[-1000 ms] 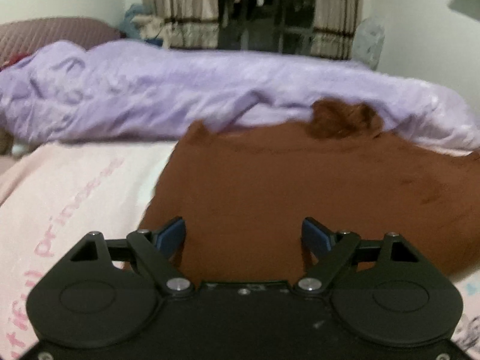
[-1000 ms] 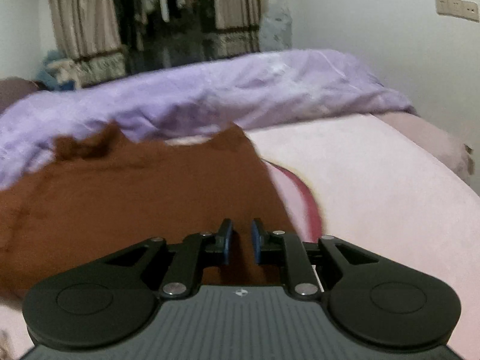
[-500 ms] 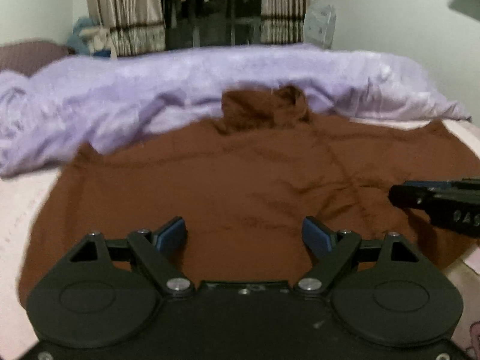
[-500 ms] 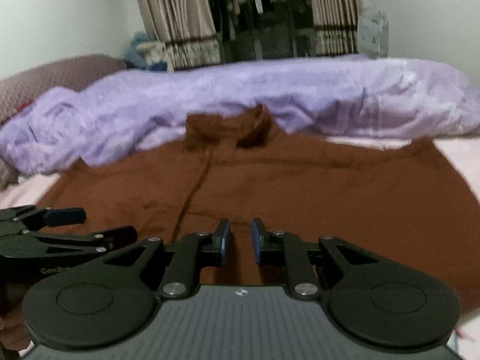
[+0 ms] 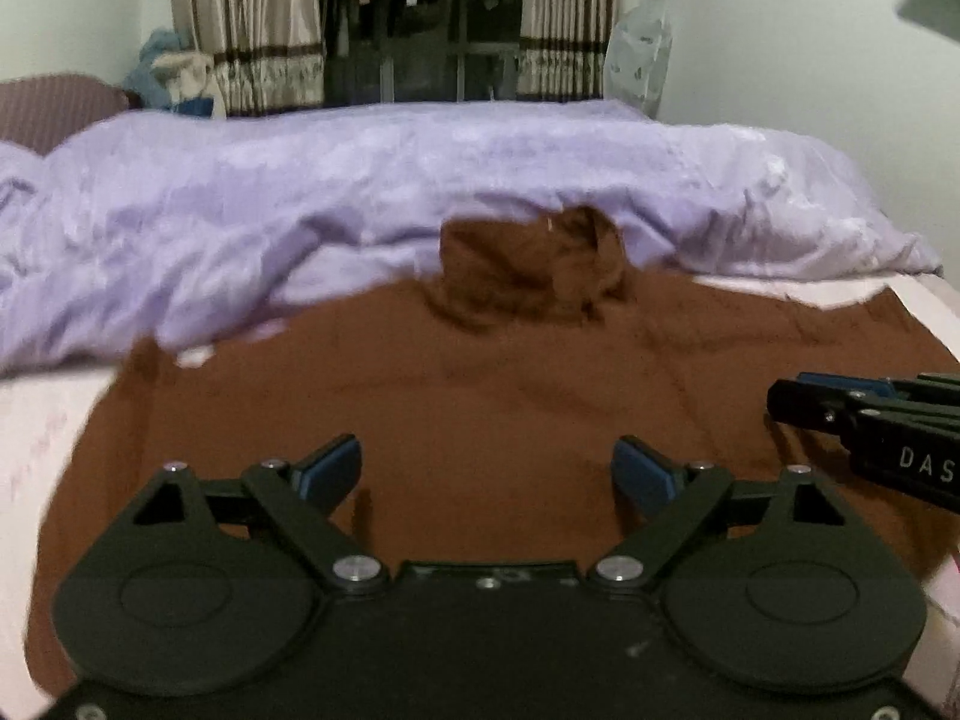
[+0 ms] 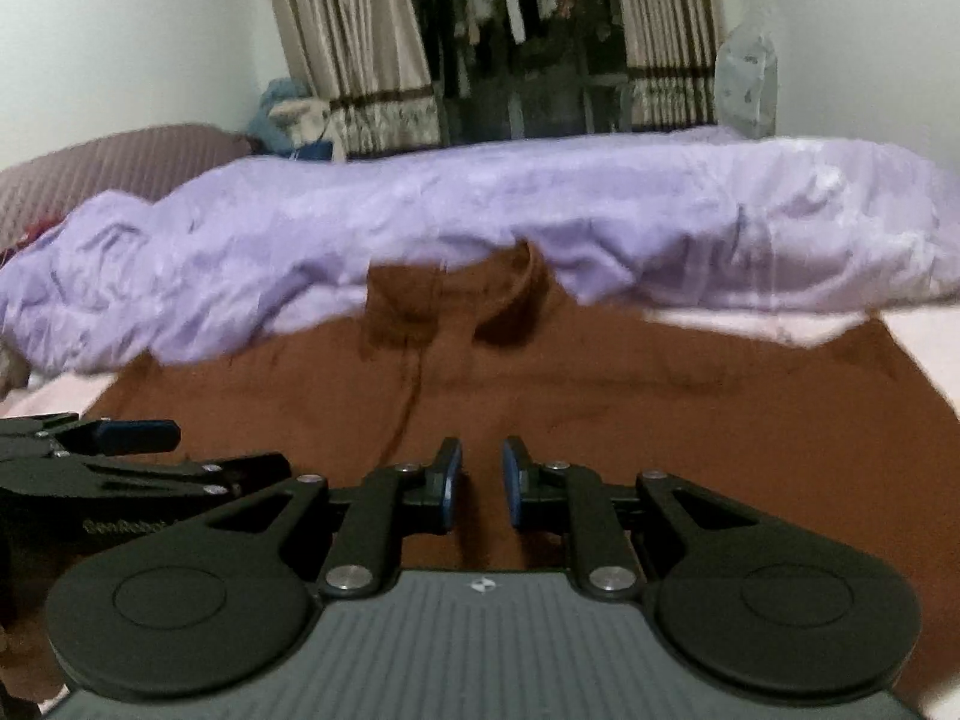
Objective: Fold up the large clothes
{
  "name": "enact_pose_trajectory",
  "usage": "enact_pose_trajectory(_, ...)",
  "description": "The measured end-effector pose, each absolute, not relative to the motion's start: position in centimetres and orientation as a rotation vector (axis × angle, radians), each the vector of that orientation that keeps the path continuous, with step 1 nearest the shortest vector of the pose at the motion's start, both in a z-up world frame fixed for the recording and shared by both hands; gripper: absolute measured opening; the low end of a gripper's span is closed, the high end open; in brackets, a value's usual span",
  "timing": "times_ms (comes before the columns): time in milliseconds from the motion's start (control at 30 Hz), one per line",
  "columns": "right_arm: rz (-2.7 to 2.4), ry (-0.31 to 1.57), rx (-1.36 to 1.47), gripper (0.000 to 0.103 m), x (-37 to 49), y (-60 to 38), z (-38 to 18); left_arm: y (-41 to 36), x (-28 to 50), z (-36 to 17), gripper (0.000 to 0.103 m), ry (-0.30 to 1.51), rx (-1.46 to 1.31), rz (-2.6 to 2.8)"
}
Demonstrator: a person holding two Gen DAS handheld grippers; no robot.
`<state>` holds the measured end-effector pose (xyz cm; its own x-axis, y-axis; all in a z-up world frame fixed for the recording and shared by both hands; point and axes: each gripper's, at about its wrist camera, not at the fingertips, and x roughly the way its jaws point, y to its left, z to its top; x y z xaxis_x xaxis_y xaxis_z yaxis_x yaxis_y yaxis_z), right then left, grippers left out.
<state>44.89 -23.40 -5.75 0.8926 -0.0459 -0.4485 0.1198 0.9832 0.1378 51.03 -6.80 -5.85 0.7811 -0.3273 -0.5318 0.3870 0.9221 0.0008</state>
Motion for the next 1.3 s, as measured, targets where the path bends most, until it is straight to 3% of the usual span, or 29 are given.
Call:
enact_pose_trajectory(200,-0.124,0.518,0.189,0.02,49.2,-24.4,-6.4,-8.3,54.8,-6.3,0.091,0.608,0.118,-0.351)
enact_pose_trajectory(467,-0.114,0.543,0.186,0.019,50.0,-25.0,-9.0,-7.4,56.6,-8.7,0.097,0.682,0.037,-0.358)
enact_pose_trajectory(700,-0.139,0.455,0.203,0.024,44.4,-26.5,-6.9,-4.8,50.9,-7.5,0.093,0.563,0.177,-0.32)
enact_pose_trajectory(900,-0.232,0.439,0.194,0.025,38.8,-29.8,-7.2,1.0,46.9,-7.2,0.093,0.535,0.136,-0.255)
enact_pose_trajectory(1100,-0.391,0.464,0.212,0.025,35.5,-34.8,-7.9,6.3,47.8,-8.4,0.094,0.635,0.069,-0.138)
enact_pose_trajectory(1300,-0.42,0.497,0.274,0.024,35.3,-37.2,-10.5,9.1,49.1,-10.8,0.103,0.708,-0.082,-0.102)
